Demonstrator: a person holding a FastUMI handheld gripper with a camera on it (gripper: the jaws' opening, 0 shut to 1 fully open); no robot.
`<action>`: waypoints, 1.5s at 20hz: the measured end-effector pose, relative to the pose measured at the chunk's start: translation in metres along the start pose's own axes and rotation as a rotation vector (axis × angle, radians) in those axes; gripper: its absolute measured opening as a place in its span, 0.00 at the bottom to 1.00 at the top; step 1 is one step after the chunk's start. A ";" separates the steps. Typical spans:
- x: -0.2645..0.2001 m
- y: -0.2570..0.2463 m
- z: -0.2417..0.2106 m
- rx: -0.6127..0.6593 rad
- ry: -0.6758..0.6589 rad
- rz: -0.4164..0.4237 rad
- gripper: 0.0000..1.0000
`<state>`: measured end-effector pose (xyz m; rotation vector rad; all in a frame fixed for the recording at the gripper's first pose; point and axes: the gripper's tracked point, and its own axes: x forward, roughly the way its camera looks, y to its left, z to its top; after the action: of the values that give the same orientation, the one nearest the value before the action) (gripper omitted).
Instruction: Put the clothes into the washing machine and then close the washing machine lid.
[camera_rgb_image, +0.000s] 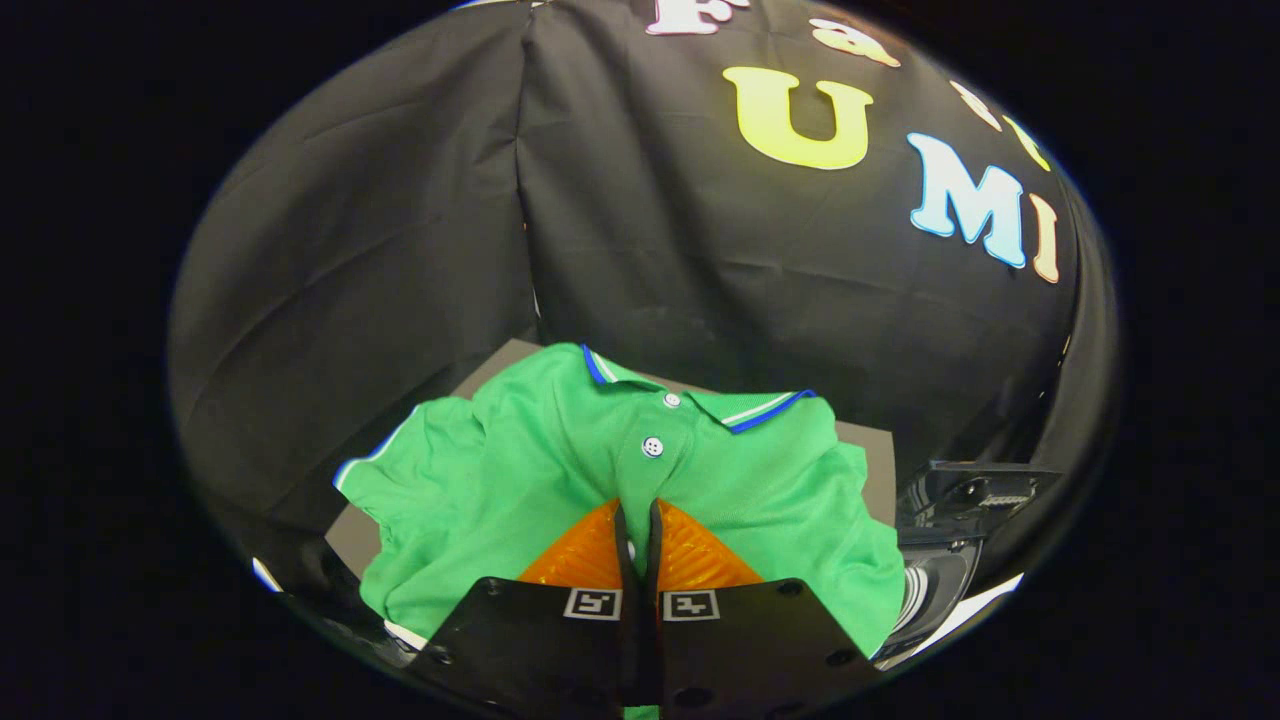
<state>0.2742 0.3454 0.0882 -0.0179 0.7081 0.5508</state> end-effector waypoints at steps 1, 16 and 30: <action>-0.005 0.000 0.005 0.007 -0.013 0.005 0.01; -0.062 -0.052 0.044 0.043 -0.134 -0.052 0.01; -0.124 -0.173 0.016 0.139 -0.196 -0.184 0.01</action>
<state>0.2907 0.1410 0.1482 0.0984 0.5453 0.3215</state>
